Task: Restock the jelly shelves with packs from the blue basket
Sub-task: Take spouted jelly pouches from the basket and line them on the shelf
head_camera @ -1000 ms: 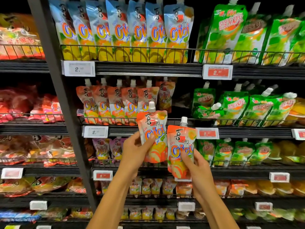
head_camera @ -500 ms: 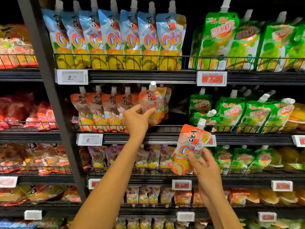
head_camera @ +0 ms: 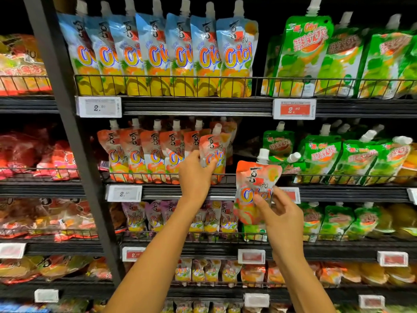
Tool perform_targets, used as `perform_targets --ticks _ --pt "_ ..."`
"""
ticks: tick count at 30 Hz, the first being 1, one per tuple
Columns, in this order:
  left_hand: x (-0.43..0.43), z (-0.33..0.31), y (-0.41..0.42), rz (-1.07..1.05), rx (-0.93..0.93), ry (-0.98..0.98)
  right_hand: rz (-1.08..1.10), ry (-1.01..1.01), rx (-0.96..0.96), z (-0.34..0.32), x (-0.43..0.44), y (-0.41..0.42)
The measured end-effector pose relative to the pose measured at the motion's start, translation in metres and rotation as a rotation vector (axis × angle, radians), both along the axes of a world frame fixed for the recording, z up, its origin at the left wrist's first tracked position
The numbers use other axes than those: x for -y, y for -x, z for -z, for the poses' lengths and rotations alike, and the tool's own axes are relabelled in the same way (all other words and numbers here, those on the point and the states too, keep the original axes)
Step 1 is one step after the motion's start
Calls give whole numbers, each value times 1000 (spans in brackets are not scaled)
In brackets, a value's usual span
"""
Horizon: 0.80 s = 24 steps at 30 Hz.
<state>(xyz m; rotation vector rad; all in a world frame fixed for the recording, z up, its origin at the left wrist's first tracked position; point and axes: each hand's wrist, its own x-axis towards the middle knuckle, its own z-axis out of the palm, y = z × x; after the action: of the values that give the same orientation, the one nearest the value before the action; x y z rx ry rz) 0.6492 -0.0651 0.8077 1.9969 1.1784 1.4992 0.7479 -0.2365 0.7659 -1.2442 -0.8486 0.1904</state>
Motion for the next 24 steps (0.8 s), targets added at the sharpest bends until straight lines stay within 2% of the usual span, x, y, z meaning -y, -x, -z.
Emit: perform_targets --ticks 4,12,18,24 --pt "0 -6 7 -238 -198 -89 29 -47 127 -23 -22 0" --pt "2 -4 17 -267 -156 6 26 -63 210 -55 -77 -8" --pt "3 0 23 -249 -183 -3 -47 138 188 -59 -99 -17" --pt "1 4 28 -263 -233 8 6 339 238 -63 -107 -21"
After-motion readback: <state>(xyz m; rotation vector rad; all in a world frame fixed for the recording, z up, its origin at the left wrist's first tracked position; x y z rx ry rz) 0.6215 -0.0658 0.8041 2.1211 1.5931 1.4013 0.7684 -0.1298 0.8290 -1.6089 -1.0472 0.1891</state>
